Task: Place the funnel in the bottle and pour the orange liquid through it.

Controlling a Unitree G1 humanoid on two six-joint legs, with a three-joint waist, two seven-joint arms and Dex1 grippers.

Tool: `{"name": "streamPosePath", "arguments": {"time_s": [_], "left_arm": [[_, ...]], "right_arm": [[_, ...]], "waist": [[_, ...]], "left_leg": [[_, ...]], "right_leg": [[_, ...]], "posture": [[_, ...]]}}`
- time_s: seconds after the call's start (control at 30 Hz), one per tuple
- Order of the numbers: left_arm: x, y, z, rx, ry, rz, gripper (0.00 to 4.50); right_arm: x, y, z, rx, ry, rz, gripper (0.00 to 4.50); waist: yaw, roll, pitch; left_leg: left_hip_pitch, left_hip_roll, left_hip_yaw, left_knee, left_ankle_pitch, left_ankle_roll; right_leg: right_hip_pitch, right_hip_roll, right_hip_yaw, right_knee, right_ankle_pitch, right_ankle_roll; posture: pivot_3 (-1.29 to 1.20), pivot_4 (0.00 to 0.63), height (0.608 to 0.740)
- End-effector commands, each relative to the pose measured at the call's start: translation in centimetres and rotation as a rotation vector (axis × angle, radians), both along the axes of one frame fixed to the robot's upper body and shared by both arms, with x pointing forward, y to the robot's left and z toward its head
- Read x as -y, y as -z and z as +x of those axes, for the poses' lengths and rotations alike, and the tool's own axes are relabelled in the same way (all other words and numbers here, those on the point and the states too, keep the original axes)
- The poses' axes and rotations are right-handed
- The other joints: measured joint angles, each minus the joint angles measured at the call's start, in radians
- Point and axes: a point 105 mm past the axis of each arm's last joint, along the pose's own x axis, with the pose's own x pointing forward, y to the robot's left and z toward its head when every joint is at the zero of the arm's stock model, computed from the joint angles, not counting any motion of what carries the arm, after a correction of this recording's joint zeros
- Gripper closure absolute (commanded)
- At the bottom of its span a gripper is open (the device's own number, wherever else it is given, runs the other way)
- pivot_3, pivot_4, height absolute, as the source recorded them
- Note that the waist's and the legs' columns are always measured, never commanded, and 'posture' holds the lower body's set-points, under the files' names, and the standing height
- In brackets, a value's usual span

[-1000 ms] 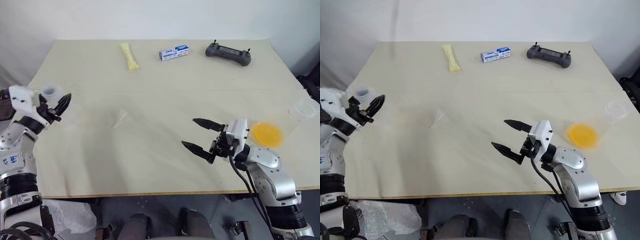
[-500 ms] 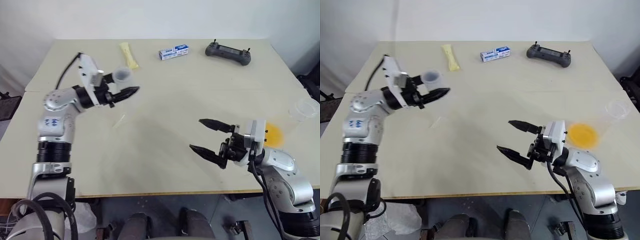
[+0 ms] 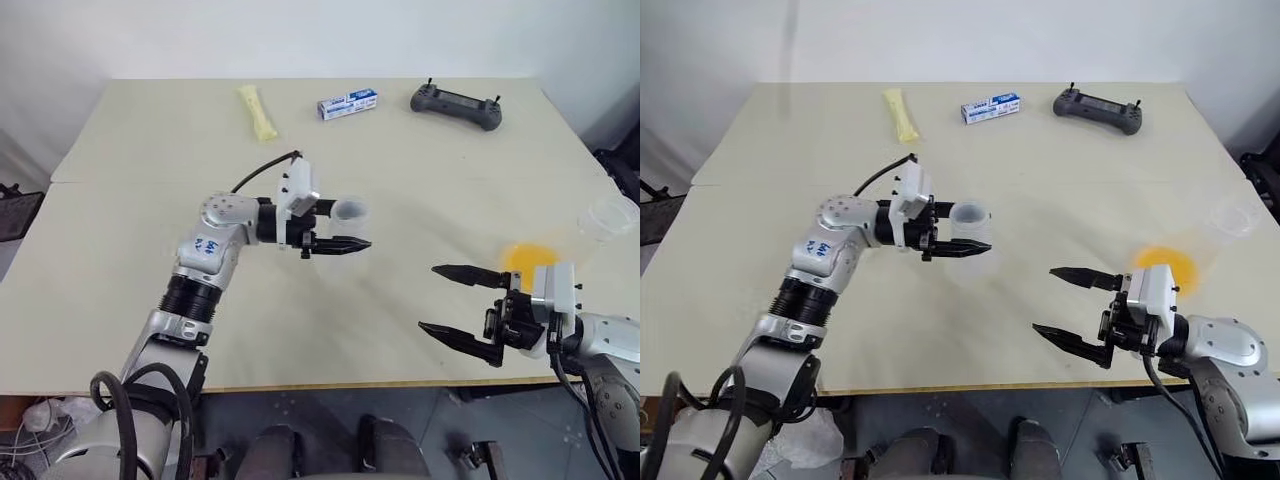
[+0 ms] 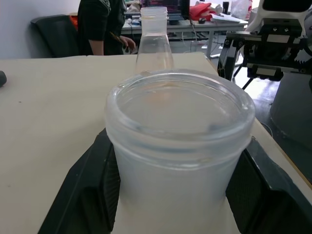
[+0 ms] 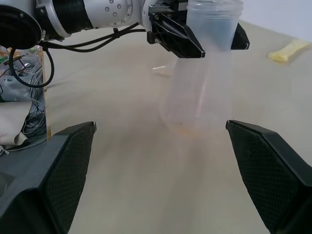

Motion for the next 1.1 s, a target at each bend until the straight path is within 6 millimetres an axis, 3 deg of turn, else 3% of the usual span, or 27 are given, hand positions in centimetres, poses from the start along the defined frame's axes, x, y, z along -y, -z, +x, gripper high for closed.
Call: {"name": "streamPosePath", "arguments": {"time_s": [0.03, 0.4, 0.6, 0.63, 0.93, 1.1], "left_arm": [[0.9, 0.5, -0.2, -0.007, -0.014, -0.014, 2.00], [2.3, 2.2, 0.2, -0.024, -0.061, -0.008, 2.00], [2.2, 2.6, 0.0, -0.047, -0.045, -0.003, 0.11], [2.2, 2.5, 0.0, -0.057, -0.049, -0.009, 0.02], [0.9, 1.9, 0.0, -0.086, -0.068, -0.017, 0.02], [-1.9, 1.2, -0.7, -0.129, -0.073, 0.008, 0.02]], "right_arm": [[0.0, -1.0, -0.6, 0.066, 0.015, -0.018, 0.00], [-0.2, -1.0, -0.5, 0.075, 0.049, -0.011, 0.00], [-0.1, -1.2, -0.2, 0.083, 0.054, -0.014, 0.00], [-0.1, -1.2, -0.1, 0.084, 0.055, -0.015, 0.00], [0.2, -1.7, 0.4, 0.096, 0.054, -0.026, 0.00], [0.7, -1.7, 0.6, 0.082, 0.039, -0.059, 0.00]], "waist": [[0.002, 0.000, 0.000], [0.016, 0.000, 0.000], [0.022, 0.000, 0.000], [0.021, 0.000, 0.000], [0.020, 0.000, 0.000], [0.017, 0.000, 0.000]], "left_leg": [[0.000, 0.000, 0.000, 0.000, 0.000, 0.000], [0.000, 0.000, 0.000, 0.002, 0.000, 0.000], [-0.001, 0.000, 0.000, 0.003, 0.000, 0.000], [-0.001, 0.000, 0.000, 0.003, 0.000, 0.000], [-0.001, 0.000, 0.000, 0.004, 0.000, 0.000], [-0.001, 0.001, 0.000, 0.004, 0.000, 0.000]], "right_leg": [[0.000, 0.000, 0.000, 0.000, 0.000, 0.000], [0.000, 0.000, 0.001, 0.000, 0.000, 0.000], [0.000, 0.000, 0.001, 0.000, 0.000, 0.000], [0.000, 0.000, 0.001, 0.000, 0.000, 0.000], [0.000, 0.000, 0.001, 0.000, 0.000, 0.000], [0.000, 0.000, 0.001, 0.001, 0.000, 0.000]], "posture": [[0.00, 0.150, 0.740], [0.00, 0.150, 0.740], [0.00, 0.150, 0.740], [0.00, 0.150, 0.740], [0.00, 0.150, 0.740], [0.00, 0.150, 0.740]]}}
